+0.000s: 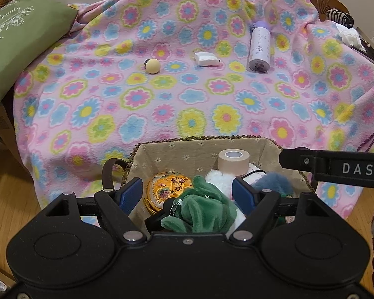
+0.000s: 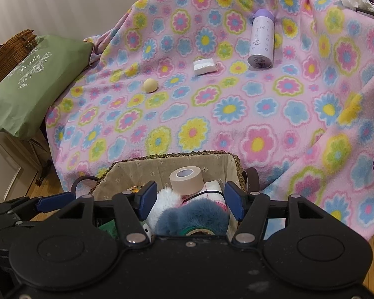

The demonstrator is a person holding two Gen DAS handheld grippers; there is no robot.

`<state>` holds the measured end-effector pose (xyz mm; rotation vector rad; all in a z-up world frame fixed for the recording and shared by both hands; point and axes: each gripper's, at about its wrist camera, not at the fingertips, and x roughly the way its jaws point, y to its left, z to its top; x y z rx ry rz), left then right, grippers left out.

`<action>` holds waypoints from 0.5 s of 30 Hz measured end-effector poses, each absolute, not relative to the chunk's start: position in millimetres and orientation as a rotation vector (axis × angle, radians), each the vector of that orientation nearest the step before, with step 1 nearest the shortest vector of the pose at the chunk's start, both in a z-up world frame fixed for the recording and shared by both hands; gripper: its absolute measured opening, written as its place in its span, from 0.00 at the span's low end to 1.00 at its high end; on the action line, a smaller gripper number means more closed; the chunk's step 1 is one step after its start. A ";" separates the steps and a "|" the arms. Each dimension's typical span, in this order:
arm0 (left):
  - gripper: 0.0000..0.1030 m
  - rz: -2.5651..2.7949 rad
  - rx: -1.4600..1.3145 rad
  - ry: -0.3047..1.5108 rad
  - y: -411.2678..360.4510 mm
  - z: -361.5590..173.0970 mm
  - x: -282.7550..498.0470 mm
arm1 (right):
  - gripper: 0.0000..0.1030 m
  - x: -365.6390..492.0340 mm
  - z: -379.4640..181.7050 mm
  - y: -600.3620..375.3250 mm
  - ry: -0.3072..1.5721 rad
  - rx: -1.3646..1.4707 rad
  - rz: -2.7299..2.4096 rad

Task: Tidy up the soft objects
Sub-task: 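Withdraw both tools from the basket toward the cream ball and white pack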

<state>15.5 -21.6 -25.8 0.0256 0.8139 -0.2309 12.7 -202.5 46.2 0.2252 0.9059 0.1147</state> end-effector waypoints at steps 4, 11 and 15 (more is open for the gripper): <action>0.72 -0.232 0.025 0.812 -21.1 -25.3 15.5 | 0.58 13.0 46.3 -202.3 0.906 0.224 0.115; 0.73 -0.203 0.029 0.772 -13.2 -16.8 25.8 | 0.59 19.1 44.4 -203.1 0.896 0.179 0.113; 0.73 -0.166 0.041 0.752 -5.6 -11.7 44.1 | 0.60 31.9 47.6 -205.4 0.874 0.139 0.105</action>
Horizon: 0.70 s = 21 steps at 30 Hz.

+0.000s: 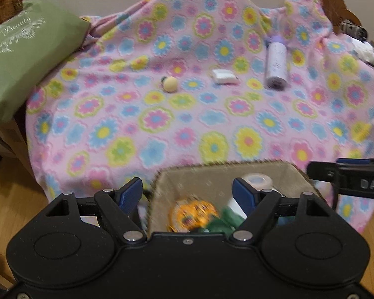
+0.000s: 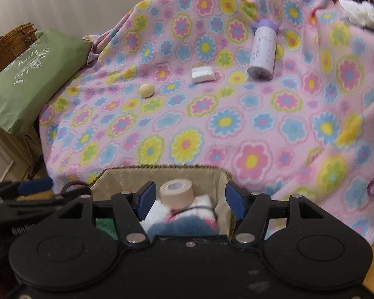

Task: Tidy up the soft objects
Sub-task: 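Withdraw both tools from the basket toward the cream ball and white pack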

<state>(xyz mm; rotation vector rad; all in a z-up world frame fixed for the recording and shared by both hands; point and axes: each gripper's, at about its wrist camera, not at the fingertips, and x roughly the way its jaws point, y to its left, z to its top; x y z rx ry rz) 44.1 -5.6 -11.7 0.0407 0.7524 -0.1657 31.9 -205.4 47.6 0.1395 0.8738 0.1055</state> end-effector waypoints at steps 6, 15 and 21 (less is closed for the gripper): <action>0.74 -0.117 0.079 0.717 1.1 -9.4 79.1 | 0.62 60.7 49.0 -208.3 0.857 0.093 0.091; 0.75 -0.095 0.125 0.696 0.1 -21.9 130.5 | 0.64 110.2 33.7 -209.5 0.890 0.054 0.094; 0.75 -0.075 0.135 0.705 4.0 -36.0 170.4 | 0.64 145.8 16.9 -207.0 0.906 0.028 0.103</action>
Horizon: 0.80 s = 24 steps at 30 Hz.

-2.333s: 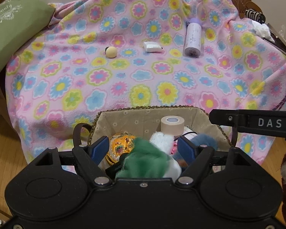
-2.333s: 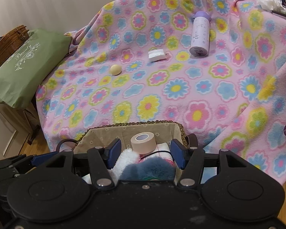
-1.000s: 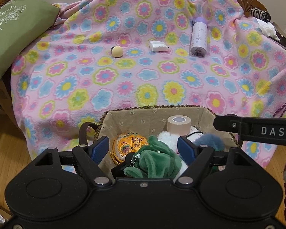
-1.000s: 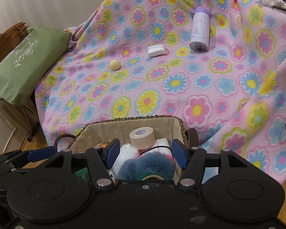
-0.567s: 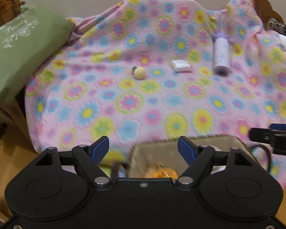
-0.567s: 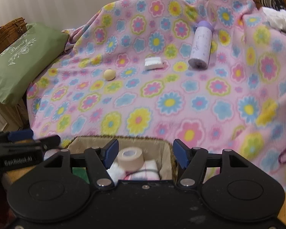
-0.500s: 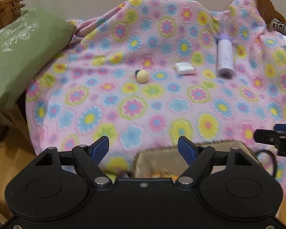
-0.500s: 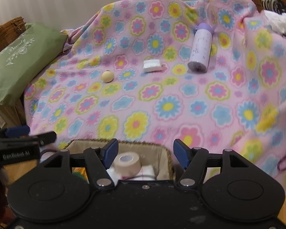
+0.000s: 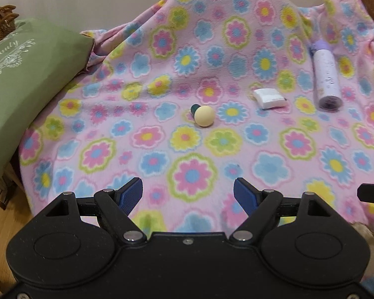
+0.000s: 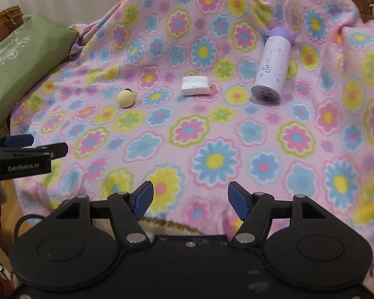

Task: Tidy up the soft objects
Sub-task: 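Withdraw both tools from the basket toward the cream ball and white pack, then close the right tool on the white wrapped pack while the left tool approaches the cream ball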

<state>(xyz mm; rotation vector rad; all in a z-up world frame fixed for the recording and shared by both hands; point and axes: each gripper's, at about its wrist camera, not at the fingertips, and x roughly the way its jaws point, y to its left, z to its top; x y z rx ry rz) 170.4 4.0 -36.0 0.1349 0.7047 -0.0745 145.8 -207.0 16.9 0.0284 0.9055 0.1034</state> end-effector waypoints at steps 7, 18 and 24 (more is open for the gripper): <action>0.75 -0.073 0.137 0.696 2.3 -55.8 215.0 | 0.66 199.3 -4.6 -206.7 0.896 -0.010 0.111; 0.75 -0.108 0.210 0.635 -9.0 -79.0 274.6 | 0.71 269.3 -33.9 -217.1 0.880 0.013 0.086; 0.75 -0.169 0.237 0.629 -14.0 -95.5 298.6 | 0.73 299.2 -48.2 -218.4 0.867 0.026 0.062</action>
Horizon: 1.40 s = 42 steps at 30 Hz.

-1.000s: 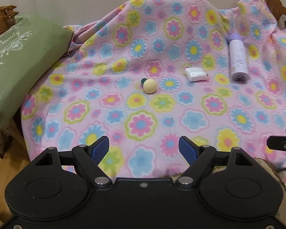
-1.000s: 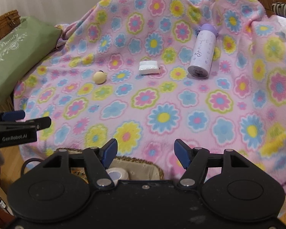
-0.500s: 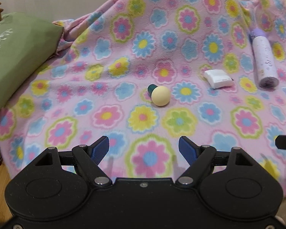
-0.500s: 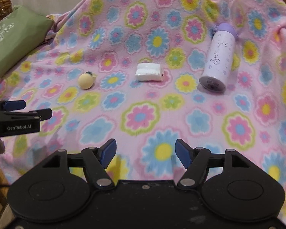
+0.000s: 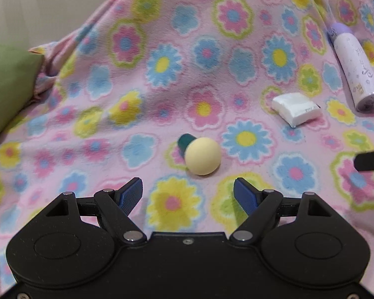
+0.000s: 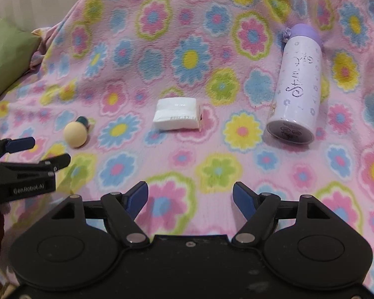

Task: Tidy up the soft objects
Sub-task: 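Close the right tool on the white wrapped pack while the left tool approaches the cream ball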

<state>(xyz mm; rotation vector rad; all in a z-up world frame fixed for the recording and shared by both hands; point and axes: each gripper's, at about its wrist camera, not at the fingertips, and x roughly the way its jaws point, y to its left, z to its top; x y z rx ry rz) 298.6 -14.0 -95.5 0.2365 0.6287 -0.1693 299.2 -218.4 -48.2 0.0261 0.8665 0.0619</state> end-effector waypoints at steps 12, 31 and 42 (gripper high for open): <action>0.84 -0.205 0.116 0.665 -2.1 -108.8 313.0 | 0.91 351.1 -59.1 -197.9 0.804 0.045 0.048; 0.86 -0.193 0.126 0.660 -3.9 -108.6 313.2 | 0.96 425.8 -87.8 -178.2 0.844 0.055 -0.019; 0.86 -0.193 0.126 0.660 -4.1 -108.5 313.2 | 0.62 419.8 -86.0 -186.0 0.818 0.051 -0.049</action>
